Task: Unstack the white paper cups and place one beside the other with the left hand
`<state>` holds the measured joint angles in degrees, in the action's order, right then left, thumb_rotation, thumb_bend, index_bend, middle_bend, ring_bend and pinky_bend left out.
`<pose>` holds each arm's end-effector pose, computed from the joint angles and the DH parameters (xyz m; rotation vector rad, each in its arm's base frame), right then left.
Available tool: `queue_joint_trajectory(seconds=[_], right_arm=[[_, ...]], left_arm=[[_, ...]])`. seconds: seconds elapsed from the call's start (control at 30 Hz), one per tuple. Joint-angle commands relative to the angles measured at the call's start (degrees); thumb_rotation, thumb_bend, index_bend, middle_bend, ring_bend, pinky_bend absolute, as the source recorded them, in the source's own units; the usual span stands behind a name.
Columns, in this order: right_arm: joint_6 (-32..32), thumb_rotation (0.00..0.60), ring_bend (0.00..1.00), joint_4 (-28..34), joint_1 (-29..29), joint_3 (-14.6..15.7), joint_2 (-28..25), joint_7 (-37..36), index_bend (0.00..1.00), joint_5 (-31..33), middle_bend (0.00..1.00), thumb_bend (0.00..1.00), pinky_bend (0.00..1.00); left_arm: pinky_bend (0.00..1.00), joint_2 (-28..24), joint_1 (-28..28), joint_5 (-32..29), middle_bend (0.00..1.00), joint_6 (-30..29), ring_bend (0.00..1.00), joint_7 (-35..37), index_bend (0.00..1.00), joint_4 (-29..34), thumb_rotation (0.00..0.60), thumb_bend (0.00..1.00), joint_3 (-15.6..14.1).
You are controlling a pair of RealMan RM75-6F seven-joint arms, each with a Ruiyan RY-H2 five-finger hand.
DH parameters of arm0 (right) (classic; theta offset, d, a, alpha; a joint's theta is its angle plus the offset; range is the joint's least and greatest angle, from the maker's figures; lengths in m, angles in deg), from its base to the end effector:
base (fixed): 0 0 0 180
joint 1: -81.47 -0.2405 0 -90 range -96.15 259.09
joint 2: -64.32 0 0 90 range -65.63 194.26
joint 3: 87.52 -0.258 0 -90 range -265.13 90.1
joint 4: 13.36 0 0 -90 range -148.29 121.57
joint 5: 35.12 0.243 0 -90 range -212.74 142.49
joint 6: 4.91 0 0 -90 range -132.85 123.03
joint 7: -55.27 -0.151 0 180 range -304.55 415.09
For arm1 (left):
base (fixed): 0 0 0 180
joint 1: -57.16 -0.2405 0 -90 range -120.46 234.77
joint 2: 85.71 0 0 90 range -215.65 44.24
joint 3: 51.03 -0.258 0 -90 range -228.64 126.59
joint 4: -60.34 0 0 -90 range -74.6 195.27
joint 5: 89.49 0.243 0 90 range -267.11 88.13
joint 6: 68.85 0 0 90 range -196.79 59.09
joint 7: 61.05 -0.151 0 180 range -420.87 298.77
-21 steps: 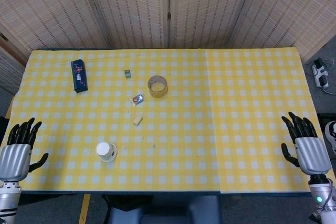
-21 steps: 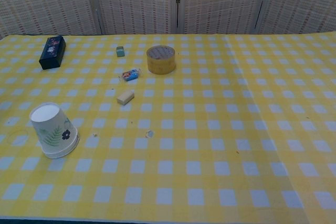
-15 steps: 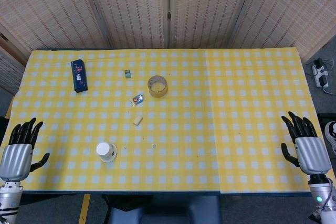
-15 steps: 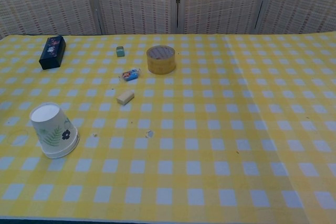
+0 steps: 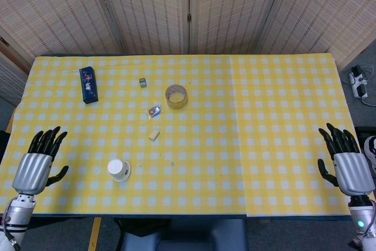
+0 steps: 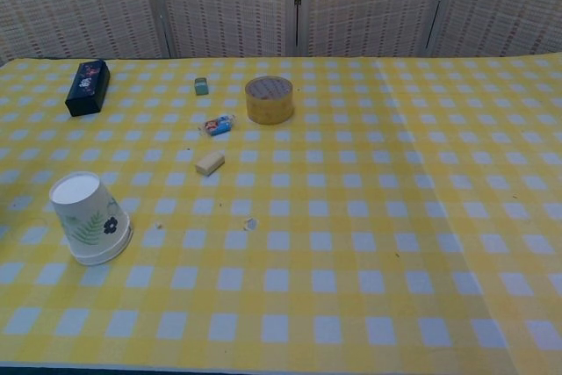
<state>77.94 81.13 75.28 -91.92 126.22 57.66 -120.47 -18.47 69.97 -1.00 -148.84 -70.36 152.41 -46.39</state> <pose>-0.3176 -0.2044 0.1378 1.4117 -0.8693 0.8847 -0.2858 0.2393 0.1017 -1.5691 -0.7382 -0.9153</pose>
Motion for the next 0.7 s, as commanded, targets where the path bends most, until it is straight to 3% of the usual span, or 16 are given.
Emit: queue_joint_trajectory(seconds=[0.03,0.37,0.7], right_arm=[[0.12,0.6,0.05,0.29,0.03,-0.01,-0.21,0.17,0.0,-0.06,0.0,0.53,0.0],[0.04,0.6,0.05,1.03,0.01,0.01,-0.53,0.61,0.0,0.15,0.0,0.53,0.0],[0.06,0.6,0.06,1.33,0.06,0.17,-0.79,0.5,0.0,0.0,0.0,0.53,0.0]], left_arm=[[0.0,-1.61,3.54,2.37,0.03,4.56,0.01,1.89,0.12,0.17,0.6,0.36,-0.39],[0.0,-3.49,12.63,4.1,0.03,18.52,0.01,5.2,0.19,0.93,0.6,0.38,-1.86],[0.0,-3.98,16.09,1.67,0.03,25.52,0.01,2.57,0.19,3.81,0.6,0.38,-3.54]])
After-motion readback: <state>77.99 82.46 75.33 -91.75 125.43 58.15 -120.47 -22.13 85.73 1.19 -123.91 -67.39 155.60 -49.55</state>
